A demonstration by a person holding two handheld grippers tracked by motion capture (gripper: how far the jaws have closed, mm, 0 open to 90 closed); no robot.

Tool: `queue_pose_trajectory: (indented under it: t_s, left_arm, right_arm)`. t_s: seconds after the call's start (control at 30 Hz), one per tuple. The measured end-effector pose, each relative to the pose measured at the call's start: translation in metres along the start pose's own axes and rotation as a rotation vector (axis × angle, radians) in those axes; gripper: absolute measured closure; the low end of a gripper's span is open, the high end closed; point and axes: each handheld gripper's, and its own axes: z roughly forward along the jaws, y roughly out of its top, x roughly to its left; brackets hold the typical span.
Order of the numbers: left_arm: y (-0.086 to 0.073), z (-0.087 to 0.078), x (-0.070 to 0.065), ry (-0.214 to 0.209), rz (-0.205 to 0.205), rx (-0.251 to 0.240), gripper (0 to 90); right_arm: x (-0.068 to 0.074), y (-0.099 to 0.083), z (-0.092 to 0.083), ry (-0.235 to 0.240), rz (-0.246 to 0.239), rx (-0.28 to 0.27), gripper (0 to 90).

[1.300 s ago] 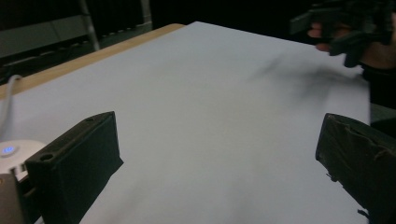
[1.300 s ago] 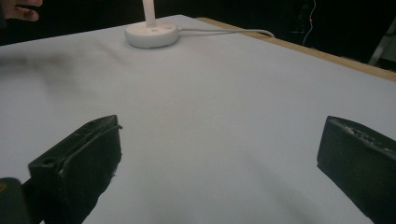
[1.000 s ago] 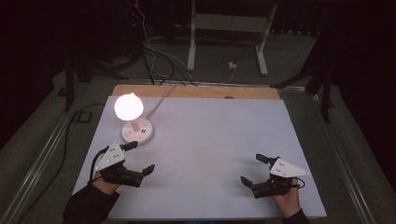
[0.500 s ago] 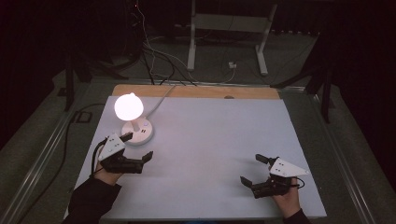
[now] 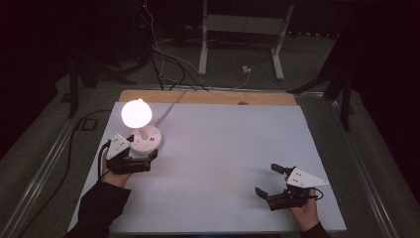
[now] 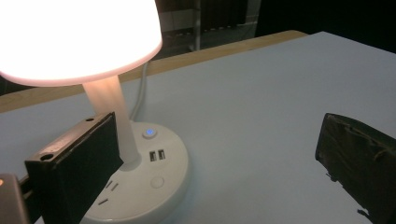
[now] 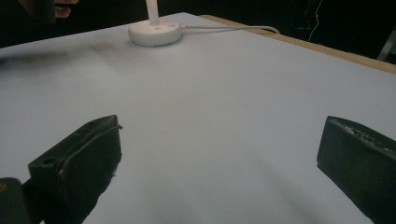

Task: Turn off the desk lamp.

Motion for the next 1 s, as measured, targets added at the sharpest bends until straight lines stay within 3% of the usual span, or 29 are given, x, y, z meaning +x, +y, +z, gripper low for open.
queue_pose_trajectory:
  t_s: [0.23, 0.4, 0.6, 0.83, 1.0]
  left_arm:
    - [-0.001, 0.008, 0.006, 0.074, -0.029, 0.011, 0.6]
    - [0.000, 0.013, 0.016, 0.083, -0.082, 0.053, 0.6]
    - [-0.002, 0.022, 0.021, 0.113, -0.086, 0.116, 0.8]
    - [-0.004, 0.027, 0.026, 0.175, -0.107, 0.135, 16.7]
    - [-0.006, 0.030, 0.027, 0.193, -0.117, 0.153, 28.6]
  right_arm:
    - [0.000, 0.000, 0.000, 0.005, 0.007, 0.000, 0.0]
    - [-0.001, 0.000, 0.000, 0.007, 0.009, -0.001, 0.0]
    - [-0.001, 0.000, 0.000, 0.009, 0.010, -0.001, 0.0]
    - [-0.001, 0.000, 0.000, 0.011, 0.007, 0.004, 0.0]
    - [-0.001, -0.001, 0.000, 0.014, 0.009, 0.003, 0.0]
